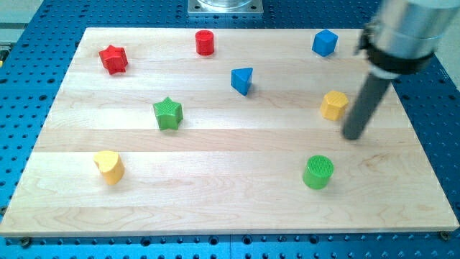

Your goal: Push the blue triangle into the blue cube

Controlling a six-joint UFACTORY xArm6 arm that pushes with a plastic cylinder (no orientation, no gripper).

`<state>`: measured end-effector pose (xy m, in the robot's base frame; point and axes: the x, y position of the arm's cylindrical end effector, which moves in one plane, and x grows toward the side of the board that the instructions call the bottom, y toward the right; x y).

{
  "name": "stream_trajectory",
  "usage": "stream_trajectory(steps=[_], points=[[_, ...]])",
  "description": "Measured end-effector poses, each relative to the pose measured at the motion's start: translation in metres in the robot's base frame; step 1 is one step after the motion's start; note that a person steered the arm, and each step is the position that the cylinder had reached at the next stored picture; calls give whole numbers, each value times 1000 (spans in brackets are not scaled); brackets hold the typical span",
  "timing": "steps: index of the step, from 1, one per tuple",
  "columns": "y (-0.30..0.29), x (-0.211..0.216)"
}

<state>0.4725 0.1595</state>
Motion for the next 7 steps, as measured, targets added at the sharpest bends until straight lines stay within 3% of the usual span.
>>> stream_trajectory(steps=[1, 2, 3, 4, 5, 6, 7], points=[[-120, -42], [-177, -68], [-151, -124], [-65, -131], [-96, -119], [-57, -84], [-33, -117]])
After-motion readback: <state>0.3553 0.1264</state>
